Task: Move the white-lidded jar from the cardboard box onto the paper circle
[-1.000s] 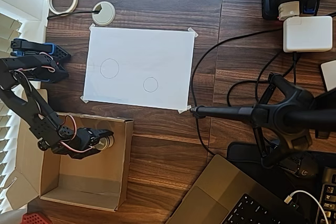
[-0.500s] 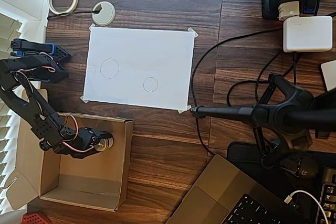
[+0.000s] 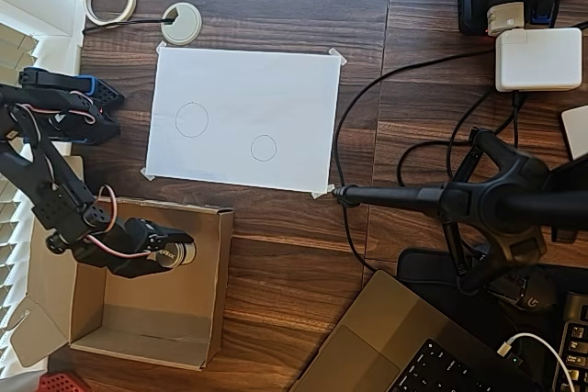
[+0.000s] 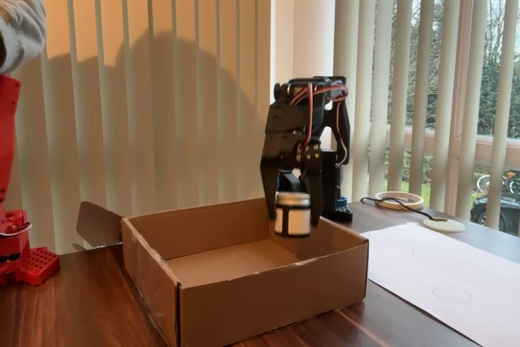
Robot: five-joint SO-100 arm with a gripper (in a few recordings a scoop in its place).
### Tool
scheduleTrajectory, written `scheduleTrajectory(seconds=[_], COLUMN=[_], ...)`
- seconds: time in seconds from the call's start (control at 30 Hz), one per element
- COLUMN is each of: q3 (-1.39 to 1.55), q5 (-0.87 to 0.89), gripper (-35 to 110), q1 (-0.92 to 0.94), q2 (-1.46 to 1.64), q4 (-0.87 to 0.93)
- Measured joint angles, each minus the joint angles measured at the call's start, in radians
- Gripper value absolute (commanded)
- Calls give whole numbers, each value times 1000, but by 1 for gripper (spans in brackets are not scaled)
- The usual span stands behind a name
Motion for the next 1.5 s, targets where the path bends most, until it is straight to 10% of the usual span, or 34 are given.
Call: scheduleTrajectory(seconds=[0.63, 1.5], q3=[244, -235], q5=[456, 693], gripper=[7, 6], q1=[-512, -673], q2=[354, -425], q4=[-41, 149])
